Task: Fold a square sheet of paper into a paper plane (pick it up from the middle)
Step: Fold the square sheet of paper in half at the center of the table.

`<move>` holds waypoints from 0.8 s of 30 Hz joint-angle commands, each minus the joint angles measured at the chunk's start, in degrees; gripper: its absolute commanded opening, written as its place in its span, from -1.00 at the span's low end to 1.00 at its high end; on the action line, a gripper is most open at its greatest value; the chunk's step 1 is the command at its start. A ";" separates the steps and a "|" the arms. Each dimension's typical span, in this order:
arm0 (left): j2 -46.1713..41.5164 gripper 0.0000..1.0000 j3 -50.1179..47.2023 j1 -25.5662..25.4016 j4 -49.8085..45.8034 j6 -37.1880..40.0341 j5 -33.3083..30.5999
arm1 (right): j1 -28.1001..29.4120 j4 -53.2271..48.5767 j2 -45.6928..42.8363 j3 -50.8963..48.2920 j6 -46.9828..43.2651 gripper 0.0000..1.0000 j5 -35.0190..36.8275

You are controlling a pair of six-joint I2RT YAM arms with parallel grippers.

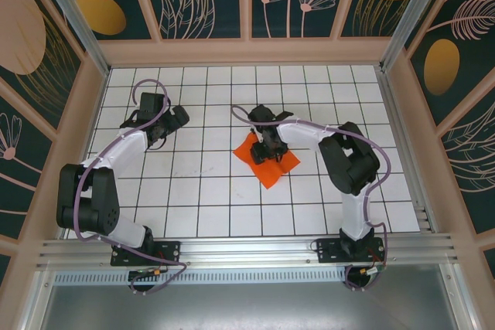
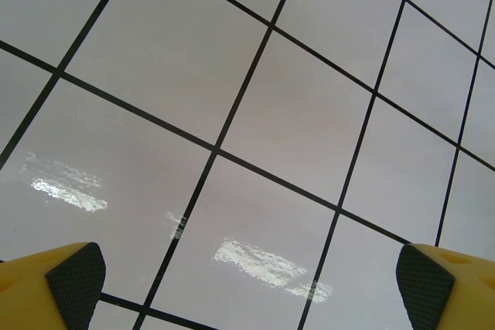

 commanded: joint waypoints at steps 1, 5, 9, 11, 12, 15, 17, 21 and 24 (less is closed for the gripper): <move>0.69 0.97 -0.01 0.08 1.54 -0.46 1.92 | -0.02 2.89 -2.43 -1.85 4.20 -0.03 -8.80; 0.28 0.93 -1.07 0.06 4.17 0.40 5.92 | -1.53 11.74 -7.42 -5.09 10.26 -0.38 -23.72; -0.23 0.93 -2.06 0.06 5.81 -0.47 8.34 | -4.02 25.19 -12.23 -11.38 17.81 -0.38 -39.14; -0.47 0.93 -2.78 0.06 7.18 -1.07 10.31 | -5.44 30.64 -13.49 -14.14 21.64 -0.37 -42.81; -0.56 0.94 -3.07 0.06 7.91 -1.45 11.40 | -6.20 32.31 -13.56 -15.10 23.13 -0.36 -43.58; -0.52 0.93 -4.56 0.06 11.23 -3.27 15.35 | -7.31 32.83 -12.22 -16.71 24.98 -0.33 -42.11; -0.56 0.93 -5.96 -0.01 13.92 -4.79 18.35 | -7.32 32.51 -11.17 -17.58 25.44 -0.30 -40.02; -0.30 0.92 -8.93 -0.03 18.68 -7.99 22.91 | -9.90 31.36 -9.97 -18.31 25.55 -0.21 -34.58; -0.17 0.90 -11.23 -0.08 22.58 -10.28 26.73 | -9.89 29.76 -10.01 -18.50 24.82 -0.03 -28.40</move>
